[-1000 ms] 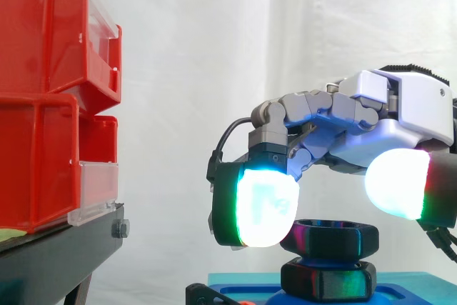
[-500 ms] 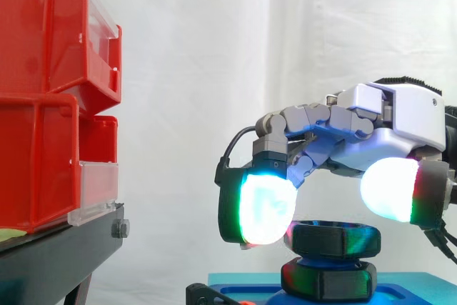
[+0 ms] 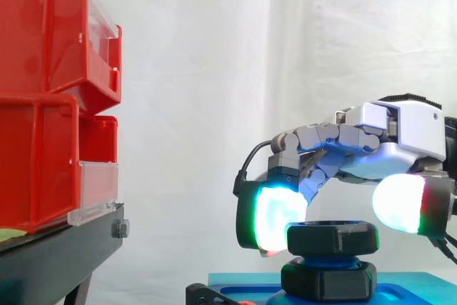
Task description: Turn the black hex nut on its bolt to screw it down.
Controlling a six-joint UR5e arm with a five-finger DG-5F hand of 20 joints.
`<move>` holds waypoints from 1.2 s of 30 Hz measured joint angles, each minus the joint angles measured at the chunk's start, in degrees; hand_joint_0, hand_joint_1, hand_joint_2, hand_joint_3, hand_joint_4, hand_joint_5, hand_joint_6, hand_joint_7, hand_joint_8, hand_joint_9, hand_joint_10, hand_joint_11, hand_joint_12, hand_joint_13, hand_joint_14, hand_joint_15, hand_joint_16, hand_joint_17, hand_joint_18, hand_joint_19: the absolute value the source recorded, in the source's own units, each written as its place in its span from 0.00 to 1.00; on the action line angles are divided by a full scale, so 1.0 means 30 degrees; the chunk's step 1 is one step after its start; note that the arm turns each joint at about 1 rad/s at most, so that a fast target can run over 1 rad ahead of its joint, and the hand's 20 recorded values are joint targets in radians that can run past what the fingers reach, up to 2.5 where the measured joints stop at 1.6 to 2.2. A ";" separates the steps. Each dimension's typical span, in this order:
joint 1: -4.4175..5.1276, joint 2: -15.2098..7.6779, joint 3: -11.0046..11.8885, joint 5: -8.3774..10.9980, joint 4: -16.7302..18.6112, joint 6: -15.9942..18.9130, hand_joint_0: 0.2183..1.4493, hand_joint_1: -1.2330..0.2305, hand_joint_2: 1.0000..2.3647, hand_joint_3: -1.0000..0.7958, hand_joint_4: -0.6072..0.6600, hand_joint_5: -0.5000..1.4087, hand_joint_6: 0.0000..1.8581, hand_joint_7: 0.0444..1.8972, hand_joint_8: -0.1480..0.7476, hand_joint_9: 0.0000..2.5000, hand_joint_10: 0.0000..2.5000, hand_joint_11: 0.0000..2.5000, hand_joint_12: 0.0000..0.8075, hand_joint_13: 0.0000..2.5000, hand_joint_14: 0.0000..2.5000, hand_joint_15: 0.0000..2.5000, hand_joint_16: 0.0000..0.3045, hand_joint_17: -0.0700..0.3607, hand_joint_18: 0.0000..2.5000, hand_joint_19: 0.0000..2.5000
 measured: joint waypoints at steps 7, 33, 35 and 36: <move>-0.0161 0.0009 0.0002 -0.0091 0.0472 0.0089 0.20 0.61 0.00 0.28 0.57 0.21 0.27 0.59 0.37 0.32 0.01 0.14 0.31 0.27 0.01 0.14 0.10 0.32 0.17 0.13; 0.1326 0.0009 0.0452 0.0991 0.1116 0.0095 0.20 0.61 0.00 0.28 0.58 0.21 0.27 0.59 0.38 0.32 0.01 0.15 0.32 0.28 0.01 0.14 0.10 0.33 0.17 0.13; 0.1531 0.0006 0.0452 0.1273 0.0863 -0.0142 0.20 0.61 0.00 0.28 0.58 0.21 0.27 0.59 0.38 0.32 0.01 0.14 0.32 0.28 0.01 0.14 0.10 0.33 0.17 0.13; 0.1642 0.0013 0.0453 0.1394 0.0773 -0.0233 0.20 0.61 0.00 0.28 0.58 0.21 0.27 0.59 0.38 0.32 0.01 0.15 0.32 0.28 0.01 0.14 0.10 0.33 0.17 0.13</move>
